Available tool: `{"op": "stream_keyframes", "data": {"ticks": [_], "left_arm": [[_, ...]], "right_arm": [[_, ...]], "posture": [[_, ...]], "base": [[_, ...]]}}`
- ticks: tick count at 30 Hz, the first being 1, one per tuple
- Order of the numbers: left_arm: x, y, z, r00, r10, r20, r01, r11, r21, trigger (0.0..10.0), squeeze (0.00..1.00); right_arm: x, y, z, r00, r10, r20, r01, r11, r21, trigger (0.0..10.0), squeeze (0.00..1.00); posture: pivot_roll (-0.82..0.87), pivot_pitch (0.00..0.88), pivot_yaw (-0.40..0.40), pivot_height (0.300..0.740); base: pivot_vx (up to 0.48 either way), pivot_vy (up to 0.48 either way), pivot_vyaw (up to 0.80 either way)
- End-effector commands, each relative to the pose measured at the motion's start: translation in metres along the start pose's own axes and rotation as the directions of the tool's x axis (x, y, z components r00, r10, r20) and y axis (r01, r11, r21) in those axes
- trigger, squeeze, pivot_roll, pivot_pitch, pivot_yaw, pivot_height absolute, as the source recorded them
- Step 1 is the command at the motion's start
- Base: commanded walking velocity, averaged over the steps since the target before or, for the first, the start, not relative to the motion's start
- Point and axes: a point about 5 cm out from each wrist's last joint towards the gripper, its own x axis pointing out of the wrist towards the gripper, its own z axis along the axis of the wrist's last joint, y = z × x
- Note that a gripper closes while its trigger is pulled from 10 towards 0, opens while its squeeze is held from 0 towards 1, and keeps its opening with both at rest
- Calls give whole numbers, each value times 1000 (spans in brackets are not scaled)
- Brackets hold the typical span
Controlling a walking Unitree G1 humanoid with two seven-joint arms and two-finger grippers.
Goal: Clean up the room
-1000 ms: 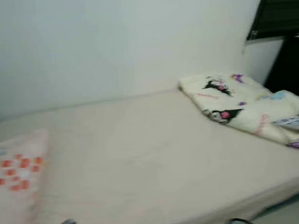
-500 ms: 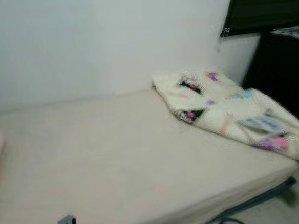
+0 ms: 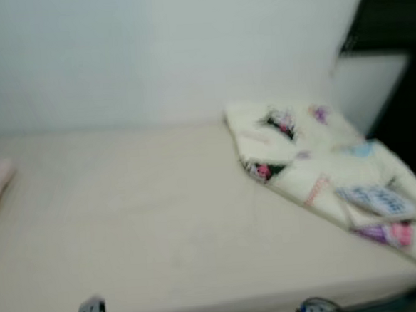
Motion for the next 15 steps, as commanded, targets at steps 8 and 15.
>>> {"op": "stream_keyframes", "data": {"ticks": [8, 15], "left_arm": [[1, -2, -4, 1000, -8, -24, 9, 1000, 13, 10000, 0], [2, -4, -5, 999, -15, -31, 15, 1000, 21, 10000, 0]], "right_arm": [[1, -3, 7, 1000, -27, 13, 27, 1000, 16, 10000, 0], [1, -2, 11, 999, -28, 24, 27, 999, 23, 10000, 0]], "posture": [[-94, 0, -47, 740], [-99, 0, -45, 740]], "base": [[0, -480, 0], [0, -480, 0]]}}
